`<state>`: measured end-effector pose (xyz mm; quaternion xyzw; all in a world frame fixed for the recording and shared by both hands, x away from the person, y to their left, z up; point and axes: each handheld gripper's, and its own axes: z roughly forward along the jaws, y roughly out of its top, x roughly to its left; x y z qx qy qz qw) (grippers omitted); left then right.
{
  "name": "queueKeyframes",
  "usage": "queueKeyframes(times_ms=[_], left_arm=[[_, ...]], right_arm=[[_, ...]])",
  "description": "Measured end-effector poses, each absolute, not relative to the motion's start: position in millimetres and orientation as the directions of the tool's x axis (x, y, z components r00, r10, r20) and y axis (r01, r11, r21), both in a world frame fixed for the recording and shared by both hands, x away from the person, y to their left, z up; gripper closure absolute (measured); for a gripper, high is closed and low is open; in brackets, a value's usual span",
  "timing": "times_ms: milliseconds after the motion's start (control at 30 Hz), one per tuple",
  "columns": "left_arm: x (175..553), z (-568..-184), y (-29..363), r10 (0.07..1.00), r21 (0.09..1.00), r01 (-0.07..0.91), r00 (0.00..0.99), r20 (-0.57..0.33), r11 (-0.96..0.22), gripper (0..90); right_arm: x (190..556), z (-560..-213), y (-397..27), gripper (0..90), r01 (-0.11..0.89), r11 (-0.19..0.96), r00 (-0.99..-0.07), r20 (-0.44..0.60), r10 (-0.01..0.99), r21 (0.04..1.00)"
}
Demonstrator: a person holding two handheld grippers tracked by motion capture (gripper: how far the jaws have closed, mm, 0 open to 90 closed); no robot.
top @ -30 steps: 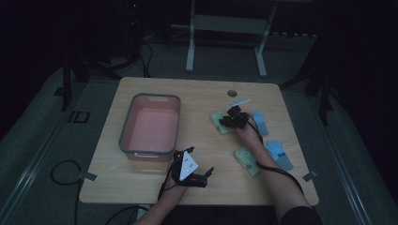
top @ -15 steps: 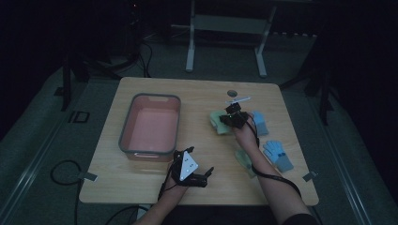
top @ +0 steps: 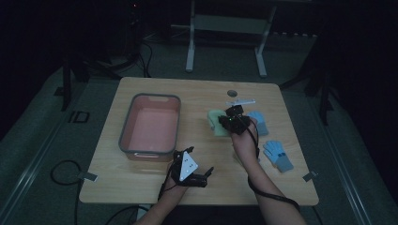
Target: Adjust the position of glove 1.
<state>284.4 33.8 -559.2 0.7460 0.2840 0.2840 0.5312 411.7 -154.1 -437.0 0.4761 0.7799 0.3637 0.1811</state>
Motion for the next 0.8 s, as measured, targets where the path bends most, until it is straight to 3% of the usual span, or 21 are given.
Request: queueKeyframes(times_ms=[233,400,600,800], left_arm=[[284,-559,34,0.727,0.954,0.117,0.675,0.128,-0.276,0.6],[284,-559,34,0.726,0.954,0.116,0.676,0.128,-0.276,0.7],[284,-559,35,0.726,0.955,0.122,0.677,0.12,-0.271,0.6],[283,-559,34,0.721,0.954,0.113,0.68,0.129,-0.278,0.6]], right_arm=[[388,-448,-146,85.8,0.611,0.279,-0.439,0.023,0.898,0.741],[377,-459,-147,85.8,0.627,0.24,-0.417,0.06,0.907,0.741],[376,-487,-142,85.7,0.649,0.261,-0.387,0.015,0.922,0.715],[381,-511,-138,85.8,0.69,0.25,-0.375,0.041,0.926,0.679]])
